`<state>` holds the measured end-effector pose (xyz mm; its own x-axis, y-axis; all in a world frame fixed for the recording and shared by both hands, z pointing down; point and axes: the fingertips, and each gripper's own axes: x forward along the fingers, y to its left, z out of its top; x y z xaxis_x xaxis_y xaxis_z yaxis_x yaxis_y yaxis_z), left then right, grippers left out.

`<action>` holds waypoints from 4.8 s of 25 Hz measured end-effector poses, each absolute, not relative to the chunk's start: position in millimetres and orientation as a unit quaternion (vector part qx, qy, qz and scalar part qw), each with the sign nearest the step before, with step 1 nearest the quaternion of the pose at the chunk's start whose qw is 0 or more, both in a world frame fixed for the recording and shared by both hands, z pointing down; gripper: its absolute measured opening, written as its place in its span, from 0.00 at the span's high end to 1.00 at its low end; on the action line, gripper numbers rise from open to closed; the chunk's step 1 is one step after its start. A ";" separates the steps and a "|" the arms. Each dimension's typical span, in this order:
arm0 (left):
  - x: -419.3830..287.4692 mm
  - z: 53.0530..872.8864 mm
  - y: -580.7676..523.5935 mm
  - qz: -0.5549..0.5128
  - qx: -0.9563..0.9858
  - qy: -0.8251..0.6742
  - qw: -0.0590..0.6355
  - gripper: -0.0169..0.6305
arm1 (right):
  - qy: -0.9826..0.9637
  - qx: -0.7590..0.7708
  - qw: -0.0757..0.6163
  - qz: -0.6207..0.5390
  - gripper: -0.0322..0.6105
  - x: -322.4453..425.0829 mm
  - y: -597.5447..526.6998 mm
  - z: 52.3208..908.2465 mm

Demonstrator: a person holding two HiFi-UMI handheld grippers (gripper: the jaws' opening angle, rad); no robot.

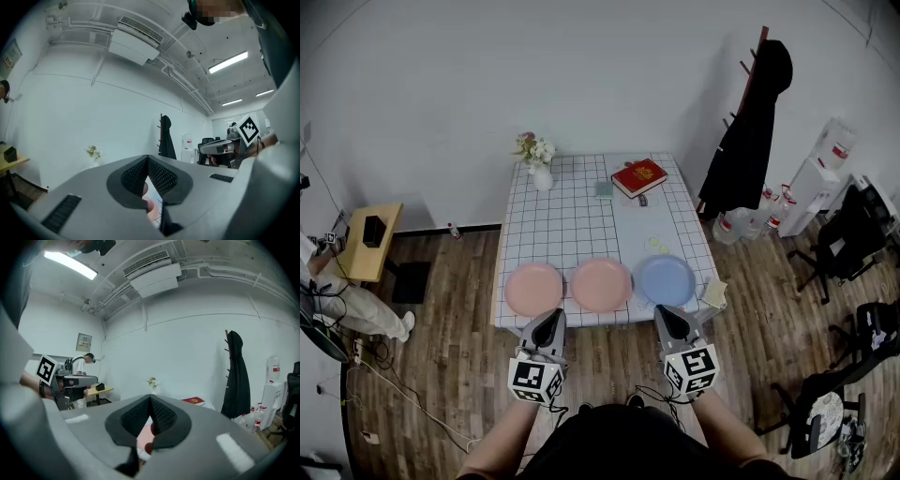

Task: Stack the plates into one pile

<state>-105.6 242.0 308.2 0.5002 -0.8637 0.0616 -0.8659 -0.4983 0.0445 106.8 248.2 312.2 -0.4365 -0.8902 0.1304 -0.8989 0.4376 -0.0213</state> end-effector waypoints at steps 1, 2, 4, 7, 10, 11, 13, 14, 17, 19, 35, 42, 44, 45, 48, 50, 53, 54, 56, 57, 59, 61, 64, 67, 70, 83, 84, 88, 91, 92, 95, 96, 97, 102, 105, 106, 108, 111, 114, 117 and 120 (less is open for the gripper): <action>-106.8 309.1 243.0 0.015 0.865 -0.500 0.036 0.98 | -0.846 0.529 0.052 0.044 0.94 105.6 249.2 313.3; -108.0 309.9 244.0 0.014 0.865 -0.500 0.038 0.98 | -0.845 0.530 0.054 0.045 0.94 104.5 250.4 314.3; -109.6 311.1 246.6 0.012 0.865 -0.500 0.039 0.98 | -0.845 0.530 0.059 0.045 0.94 102.5 253.5 315.9; -110.2 312.4 248.7 0.011 0.866 -0.498 0.042 0.98 | -0.845 0.529 0.067 0.040 0.94 100.2 258.6 316.7; -110.9 316.9 248.6 0.010 0.868 -0.494 0.048 0.98 | -0.844 0.531 0.072 0.029 0.94 97.6 263.8 316.3; -110.5 319.0 248.7 0.010 0.870 -0.491 0.050 0.98 | -0.842 0.534 0.073 0.026 0.94 97.6 265.7 316.4; -107.9 324.0 249.3 0.009 0.873 -0.484 0.056 0.98 | -0.836 0.543 0.074 0.024 0.94 101.4 269.4 317.2; -105.5 326.5 249.5 0.009 0.876 -0.480 0.058 0.98 | -0.831 0.551 0.075 0.027 0.94 105.5 270.9 318.6; -96.8 333.9 251.0 0.009 0.883 -0.465 0.063 0.98 | -0.806 0.584 0.077 0.049 0.94 125.3 276.1 328.1; -89.3 338.5 252.0 0.009 0.888 -0.454 0.068 0.98 | -0.787 0.609 0.081 0.065 0.94 142.3 281.2 337.0; 9.8 363.3 206.1 0.047 0.914 -0.395 0.082 0.98 | -0.670 0.712 0.122 0.169 0.94 311.0 265.9 435.6; 63.5 375.2 153.6 0.066 0.912 -0.398 0.080 0.98 | -0.662 0.711 0.120 0.205 0.94 371.5 211.5 470.7; 79.8 379.1 136.8 0.072 0.910 -0.400 0.082 0.98 | -0.662 0.708 0.122 0.213 0.94 386.2 195.1 478.2; 88.5 381.3 129.1 0.074 0.909 -0.401 0.085 0.98 | -0.663 0.706 0.125 0.217 0.94 393.5 188.1 481.9; 115.0 386.4 109.7 0.081 0.908 -0.401 0.090 0.98 | -0.660 0.702 0.133 0.232 0.94 416.9 172.0 493.9; 132.6 388.1 98.5 0.084 0.908 -0.401 0.090 0.98 | -0.657 0.700 0.137 0.245 0.94 433.7 163.2 503.6; 154.2 391.1 83.2 0.088 0.907 -0.403 0.089 0.98 | -0.654 0.692 0.141 0.269 0.94 451.4 151.7 521.4; 159.8 392.2 79.2 0.089 0.906 -0.404 0.090 0.98 | -0.655 0.688 0.143 0.278 0.94 454.9 148.8 528.4; 169.8 394.6 72.2 0.090 0.904 -0.408 0.091 0.98 | -0.655 0.680 0.147 0.294 0.94 461.6 143.1 544.2; 174.1 396.2 69.3 0.091 0.903 -0.410 0.093 0.98 | -0.654 0.677 0.149 0.302 0.94 465.3 139.6 552.6; 179.8 402.2 64.6 0.098 0.902 -0.410 0.097 0.98 | -0.650 0.674 0.152 0.316 0.94 471.7 132.5 570.3; 182.4 410.8 61.6 0.111 0.901 -0.407 0.101 0.98 | -0.644 0.672 0.161 0.327 0.94 475.6 129.3 590.2; 187.0 419.6 54.1 0.122 0.899 -0.406 0.110 0.98 | -0.633 0.669 0.176 0.349 0.94 483.5 128.7 621.5; 191.6 423.3 43.9 0.128 0.898 -0.407 0.113 0.98 | -0.625 0.660 0.172 0.379 0.80 488.9 124.7 646.7; 189.6 433.1 45.0 0.143 0.894 -0.408 0.119 0.98 | -0.612 0.655 0.167 0.410 0.77 491.0 127.3 672.0; 178.6 472.3 38.3 0.181 0.874 -0.424 0.154 0.98 | -0.563 0.639 0.176 0.494 0.71 501.3 112.9 750.8; 177.9 472.3 36.9 0.182 0.874 -0.425 0.153 0.98 | -0.558 0.640 0.180 0.497 0.71 501.9 114.6 754.1; 169.6 477.0 35.0 0.187 0.869 -0.431 0.158 0.98 | -0.545 0.645 0.175 0.506 0.71 502.5 116.3 761.1; 162.2 482.8 34.4 0.188 0.862 -0.439 0.169 0.98 | -0.538 0.649 0.158 0.514 0.70 503.5 115.8 762.1; 160.0 484.7 34.4 0.188 0.861 -0.441 0.173 0.98 | -0.538 0.649 0.155 0.515 0.70 503.7 116.2 762.2; 156.5 487.4 34.0 0.188 0.858 -0.444 0.178 0.98 | -0.543 0.650 0.169 0.505 0.72 502.2 115.5 761.4; 156.2 487.2 33.7 0.188 0.859 -0.443 0.177 0.98 | -0.542 0.651 0.177 0.501 0.73 501.8 114.6 760.7; 155.9 486.6 33.6 0.189 0.859 -0.442 0.176 0.98 | -0.539 0.654 0.182 0.498 0.74 501.8 114.0 760.0; 148.3 479.5 33.8 0.183 0.863 -0.438 0.173 0.98 | -0.514 0.675 0.166 0.502 0.82 504.6 116.1 755.8; 137.7 474.2 31.7 0.179 0.863 -0.440 0.170 0.98 | -0.509 0.683 0.156 0.500 0.87 504.2 116.8 748.1; 133.4 472.6 30.8 0.177 0.863 -0.441 0.169 0.98 | -0.509 0.685 0.155 0.498 0.88 503.0 116.7 745.1; 125.1 469.1 30.3 0.174 0.864 -0.442 0.166 0.98 | -0.508 0.691 0.151 0.491 0.88 501.0 116.8 737.8; 113.4 462.5 29.9 0.166 0.866 -0.443 0.163 0.98 | -0.509 0.706 0.143 0.471 0.88 500.8 113.7 719.5; 101.7 456.5 28.2 0.158 0.868 -0.443 0.159 0.98 | -0.515 0.722 0.135 0.442 0.88 500.3 106.9 692.3; 90.5 449.3 28.3 0.146 0.871 -0.443 0.155 0.98 | -0.529 0.733 0.116 0.412 0.88 494.7 99.1 655.7; 80.5 439.2 27.0 0.134 0.874 -0.443 0.148 0.98 | -0.553 0.737 0.090 0.379 0.88 484.2 87.7 610.0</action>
<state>80.5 27.0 439.2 0.5711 -0.7348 0.3660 -0.8144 -0.5630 0.1406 484.2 87.7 610.0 0.1020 -0.7462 0.6578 -0.8824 -0.3732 -0.2865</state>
